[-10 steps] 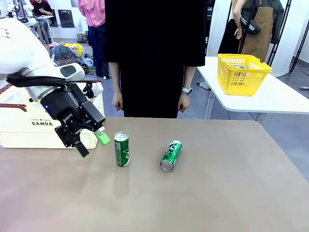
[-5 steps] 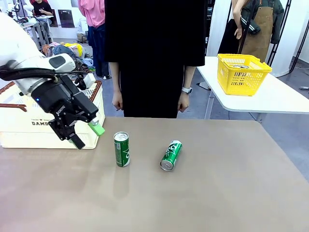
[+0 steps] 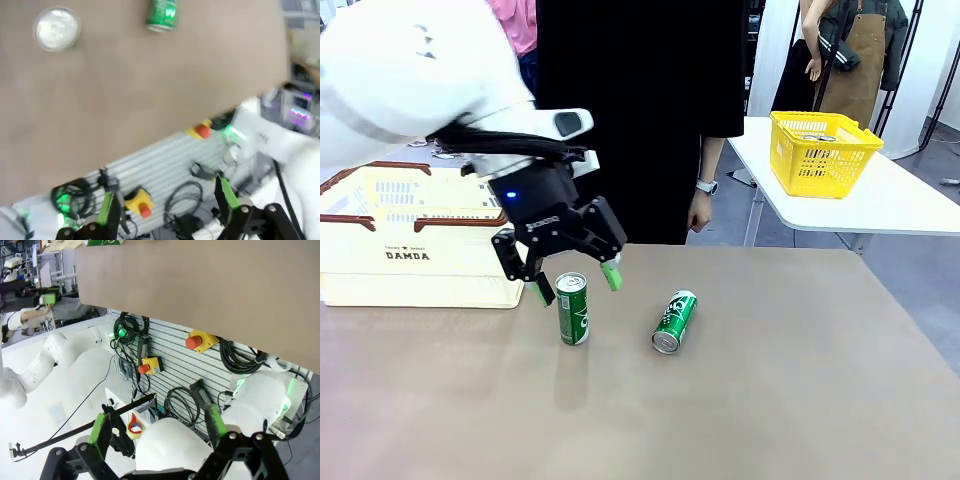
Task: Place the drinks into the Shopping basket.
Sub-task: Pick up one drink and place it into the Shopping basket.
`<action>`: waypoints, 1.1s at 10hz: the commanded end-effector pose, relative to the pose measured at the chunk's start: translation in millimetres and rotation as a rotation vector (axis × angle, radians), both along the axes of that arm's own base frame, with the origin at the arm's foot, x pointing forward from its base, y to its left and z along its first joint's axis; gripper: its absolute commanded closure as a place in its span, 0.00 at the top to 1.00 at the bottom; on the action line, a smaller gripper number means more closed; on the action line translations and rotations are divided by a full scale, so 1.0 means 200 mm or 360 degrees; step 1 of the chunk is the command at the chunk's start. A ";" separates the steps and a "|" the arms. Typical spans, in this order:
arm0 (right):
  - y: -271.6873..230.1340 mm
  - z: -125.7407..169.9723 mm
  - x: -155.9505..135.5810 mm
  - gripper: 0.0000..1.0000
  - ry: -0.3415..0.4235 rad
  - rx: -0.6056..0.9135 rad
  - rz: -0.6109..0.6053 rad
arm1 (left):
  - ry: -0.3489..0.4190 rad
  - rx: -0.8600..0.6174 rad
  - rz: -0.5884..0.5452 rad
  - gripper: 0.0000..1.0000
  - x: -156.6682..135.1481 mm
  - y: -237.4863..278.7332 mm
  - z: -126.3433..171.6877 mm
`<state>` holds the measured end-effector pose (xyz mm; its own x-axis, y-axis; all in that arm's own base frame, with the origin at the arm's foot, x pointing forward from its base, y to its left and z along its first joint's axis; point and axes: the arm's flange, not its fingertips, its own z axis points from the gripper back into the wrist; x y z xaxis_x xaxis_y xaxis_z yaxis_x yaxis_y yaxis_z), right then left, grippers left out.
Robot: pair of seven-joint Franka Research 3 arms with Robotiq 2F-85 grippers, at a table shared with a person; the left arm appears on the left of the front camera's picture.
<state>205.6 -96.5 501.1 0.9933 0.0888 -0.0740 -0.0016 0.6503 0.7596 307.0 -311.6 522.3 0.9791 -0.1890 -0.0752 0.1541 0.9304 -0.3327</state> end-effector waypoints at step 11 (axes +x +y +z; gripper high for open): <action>0.00 0.01 0.00 1.00 -0.0016 0.0017 0.0014 | -0.0565 0.0353 0.0214 1.00 0.44 0.08 -0.60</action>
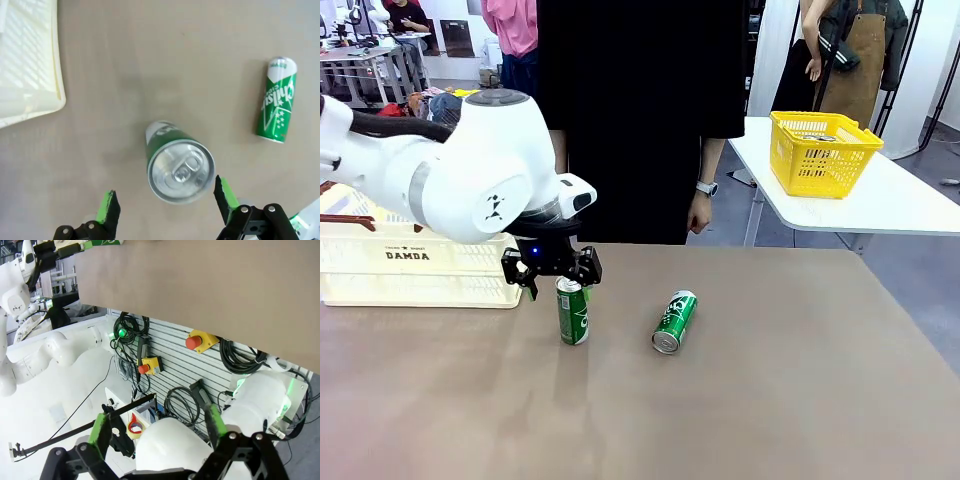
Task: Place the drinks into the Shopping basket.
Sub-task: Pick up one drink and place it into the Shopping basket.
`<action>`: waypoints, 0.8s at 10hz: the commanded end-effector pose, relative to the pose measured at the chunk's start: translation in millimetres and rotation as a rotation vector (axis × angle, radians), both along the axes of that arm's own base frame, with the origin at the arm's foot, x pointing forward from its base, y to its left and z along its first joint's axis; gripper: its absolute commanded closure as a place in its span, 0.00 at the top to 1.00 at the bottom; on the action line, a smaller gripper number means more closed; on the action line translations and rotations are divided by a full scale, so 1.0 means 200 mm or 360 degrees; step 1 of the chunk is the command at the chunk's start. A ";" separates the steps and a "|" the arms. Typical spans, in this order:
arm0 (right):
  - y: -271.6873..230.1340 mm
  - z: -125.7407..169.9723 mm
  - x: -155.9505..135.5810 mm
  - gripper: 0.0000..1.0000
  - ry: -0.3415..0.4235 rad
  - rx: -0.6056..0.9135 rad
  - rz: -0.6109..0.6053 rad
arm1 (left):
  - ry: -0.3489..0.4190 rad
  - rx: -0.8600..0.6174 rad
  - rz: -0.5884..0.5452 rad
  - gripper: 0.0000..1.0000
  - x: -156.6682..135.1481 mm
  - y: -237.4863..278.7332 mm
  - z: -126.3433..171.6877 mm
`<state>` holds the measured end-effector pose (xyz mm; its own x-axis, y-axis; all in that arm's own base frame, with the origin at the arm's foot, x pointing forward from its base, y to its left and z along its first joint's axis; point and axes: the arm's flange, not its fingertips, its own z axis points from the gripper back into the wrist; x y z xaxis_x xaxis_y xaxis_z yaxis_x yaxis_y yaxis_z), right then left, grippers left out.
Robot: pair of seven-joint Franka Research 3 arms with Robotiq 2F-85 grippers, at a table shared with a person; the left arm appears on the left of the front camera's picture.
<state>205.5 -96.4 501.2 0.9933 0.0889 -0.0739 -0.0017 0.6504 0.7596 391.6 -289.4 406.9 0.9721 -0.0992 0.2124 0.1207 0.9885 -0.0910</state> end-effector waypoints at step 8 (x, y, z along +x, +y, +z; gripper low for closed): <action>0.00 0.01 0.00 1.00 -0.0016 0.0017 0.0014 | 0.0023 -0.0005 -0.0016 1.00 0.13 -0.08 -0.13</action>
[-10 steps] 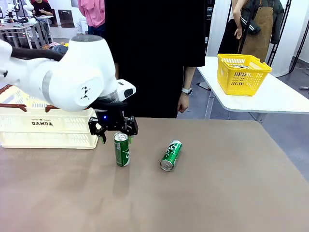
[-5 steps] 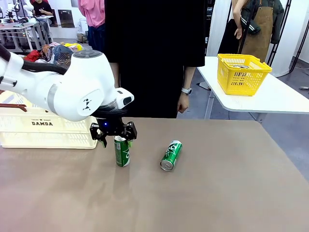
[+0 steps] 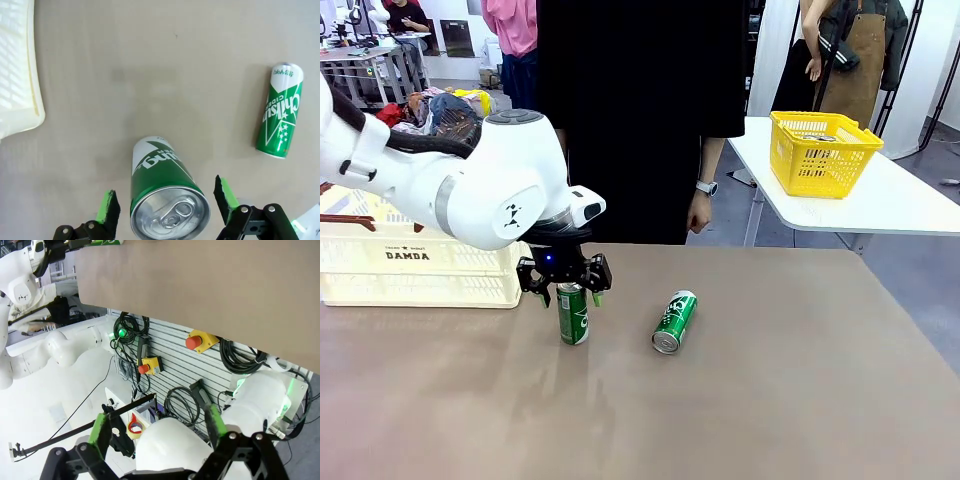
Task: Place the drinks into the Shopping basket.
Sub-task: Pick up one drink and place it into the Shopping basket.
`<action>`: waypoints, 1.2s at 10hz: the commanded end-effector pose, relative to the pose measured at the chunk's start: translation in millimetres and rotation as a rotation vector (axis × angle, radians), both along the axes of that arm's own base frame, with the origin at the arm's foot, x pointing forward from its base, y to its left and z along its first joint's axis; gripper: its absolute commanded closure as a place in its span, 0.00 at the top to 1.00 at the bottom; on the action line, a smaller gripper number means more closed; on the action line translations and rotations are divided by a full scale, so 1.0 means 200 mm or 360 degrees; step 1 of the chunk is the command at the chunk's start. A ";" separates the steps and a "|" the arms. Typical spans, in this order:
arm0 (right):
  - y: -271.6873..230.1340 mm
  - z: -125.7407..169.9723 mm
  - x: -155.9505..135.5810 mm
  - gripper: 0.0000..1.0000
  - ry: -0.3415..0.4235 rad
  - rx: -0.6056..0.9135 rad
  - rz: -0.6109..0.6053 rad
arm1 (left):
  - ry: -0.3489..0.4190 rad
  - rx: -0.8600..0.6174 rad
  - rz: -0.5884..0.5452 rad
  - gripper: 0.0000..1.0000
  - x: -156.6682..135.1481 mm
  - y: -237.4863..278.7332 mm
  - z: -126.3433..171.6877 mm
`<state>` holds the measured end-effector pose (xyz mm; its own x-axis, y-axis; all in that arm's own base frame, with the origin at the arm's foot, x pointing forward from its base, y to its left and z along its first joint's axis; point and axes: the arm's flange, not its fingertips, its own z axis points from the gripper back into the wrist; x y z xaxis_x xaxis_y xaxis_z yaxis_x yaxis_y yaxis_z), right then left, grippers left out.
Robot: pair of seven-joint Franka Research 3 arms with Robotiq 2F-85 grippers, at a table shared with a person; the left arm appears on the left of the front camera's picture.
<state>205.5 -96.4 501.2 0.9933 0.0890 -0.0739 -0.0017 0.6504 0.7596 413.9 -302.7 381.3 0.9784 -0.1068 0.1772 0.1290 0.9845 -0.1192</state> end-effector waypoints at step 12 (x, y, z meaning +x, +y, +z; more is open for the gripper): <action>0.00 0.01 0.00 1.00 -0.0016 0.0017 0.0013 | -0.0089 -0.0067 -0.0059 0.00 -0.12 0.04 0.70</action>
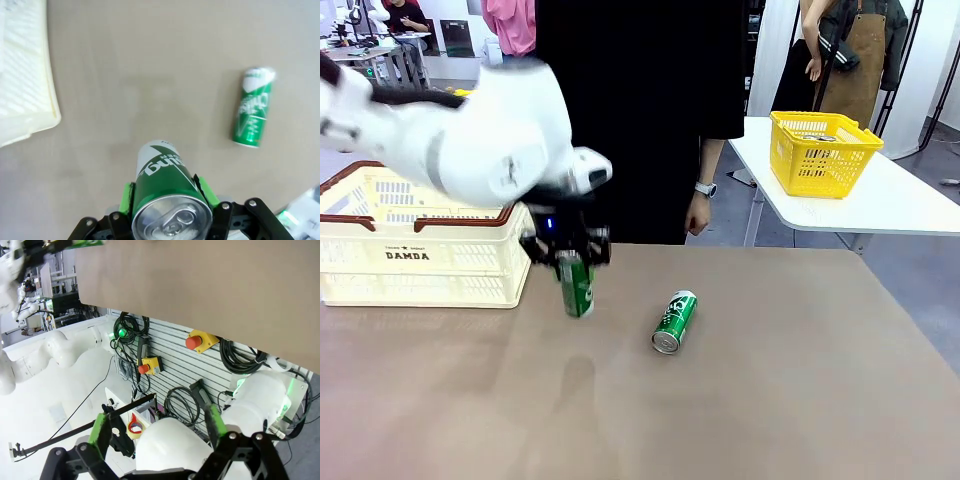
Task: Place the drinks into the Shopping basket.
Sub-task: Pick up one drink and place it into the Shopping basket.
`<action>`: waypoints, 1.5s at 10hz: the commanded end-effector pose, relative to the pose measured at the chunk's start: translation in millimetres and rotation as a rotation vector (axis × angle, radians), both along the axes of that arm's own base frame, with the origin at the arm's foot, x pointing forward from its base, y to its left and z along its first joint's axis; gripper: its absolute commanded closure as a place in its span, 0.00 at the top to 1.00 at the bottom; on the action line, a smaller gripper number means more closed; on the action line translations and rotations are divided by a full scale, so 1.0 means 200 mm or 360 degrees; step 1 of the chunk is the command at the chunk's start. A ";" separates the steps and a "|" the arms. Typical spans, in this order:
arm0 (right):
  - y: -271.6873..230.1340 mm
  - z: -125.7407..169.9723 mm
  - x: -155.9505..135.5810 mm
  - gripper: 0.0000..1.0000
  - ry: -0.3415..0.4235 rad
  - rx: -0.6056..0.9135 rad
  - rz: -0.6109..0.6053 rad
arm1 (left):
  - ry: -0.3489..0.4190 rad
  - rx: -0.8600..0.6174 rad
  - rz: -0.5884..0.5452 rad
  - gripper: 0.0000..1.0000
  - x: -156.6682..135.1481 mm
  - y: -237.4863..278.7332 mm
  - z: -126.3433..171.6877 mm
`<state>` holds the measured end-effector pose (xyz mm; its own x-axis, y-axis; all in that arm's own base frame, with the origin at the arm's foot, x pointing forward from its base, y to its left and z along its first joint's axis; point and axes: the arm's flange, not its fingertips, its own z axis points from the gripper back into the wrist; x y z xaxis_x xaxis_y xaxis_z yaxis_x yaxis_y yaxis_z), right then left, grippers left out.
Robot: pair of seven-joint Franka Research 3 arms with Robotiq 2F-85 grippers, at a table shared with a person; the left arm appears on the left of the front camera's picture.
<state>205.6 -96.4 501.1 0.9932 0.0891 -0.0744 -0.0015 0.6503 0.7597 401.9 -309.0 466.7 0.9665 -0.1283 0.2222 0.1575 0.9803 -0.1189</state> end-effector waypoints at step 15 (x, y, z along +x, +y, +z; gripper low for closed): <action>0.00 0.01 0.00 1.00 -0.0016 0.0016 0.0013 | -0.0366 -0.0080 0.0086 0.00 0.38 0.68 0.80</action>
